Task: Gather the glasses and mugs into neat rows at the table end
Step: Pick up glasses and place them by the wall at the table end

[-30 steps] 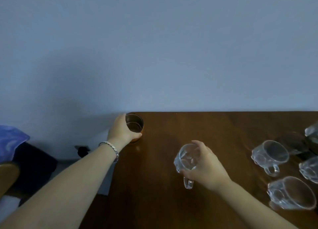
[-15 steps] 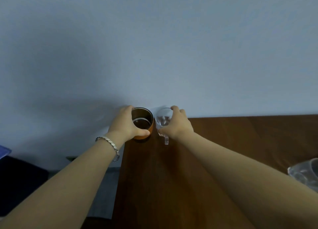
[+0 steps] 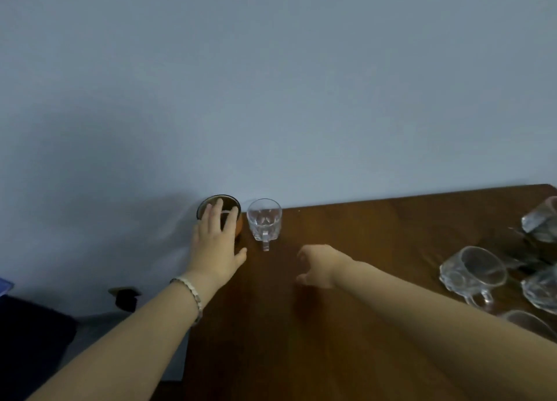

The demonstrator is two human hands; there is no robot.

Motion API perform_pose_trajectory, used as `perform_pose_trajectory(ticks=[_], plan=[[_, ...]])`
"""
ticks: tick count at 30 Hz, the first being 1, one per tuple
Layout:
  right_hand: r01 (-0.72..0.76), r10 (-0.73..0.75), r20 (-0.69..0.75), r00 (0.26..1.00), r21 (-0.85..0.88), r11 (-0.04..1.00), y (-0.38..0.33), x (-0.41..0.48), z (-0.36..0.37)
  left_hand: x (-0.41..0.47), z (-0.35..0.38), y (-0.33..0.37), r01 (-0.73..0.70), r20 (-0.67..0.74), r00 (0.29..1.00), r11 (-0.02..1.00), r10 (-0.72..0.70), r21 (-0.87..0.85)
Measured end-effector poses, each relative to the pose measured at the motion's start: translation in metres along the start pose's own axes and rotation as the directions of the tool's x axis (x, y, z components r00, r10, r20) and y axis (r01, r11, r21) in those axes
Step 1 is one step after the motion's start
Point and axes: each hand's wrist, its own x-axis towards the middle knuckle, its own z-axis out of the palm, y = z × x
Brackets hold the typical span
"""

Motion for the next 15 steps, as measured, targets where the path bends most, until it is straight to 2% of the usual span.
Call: perform_pose_trajectory(ticks=[3,7,11,15], plan=[[-0.015,0.032,0.170,0.985,-0.099,0.995,0.035,-0.053,0.011,-0.041,-0.007,0.038,-0.087,0.208,0.974,0.996,0.086,-0.007],[-0.040,0.070,0.188,0.980,-0.158,0.987,0.088,-0.125,0.024,-0.091,-0.001,0.090,0.003,0.438,0.898,0.994,0.045,-0.108],[-0.137,0.142,0.028,0.990,-0.123,0.983,0.157,-0.195,0.026,-0.133,0.014,0.151,-0.056,0.490,0.864,0.990,0.113,-0.129],[-0.268,0.262,-0.235,0.936,0.009,0.963,0.224,-0.233,0.016,-0.164,0.023,0.201,-0.077,0.511,0.848,0.986,0.143,-0.148]])
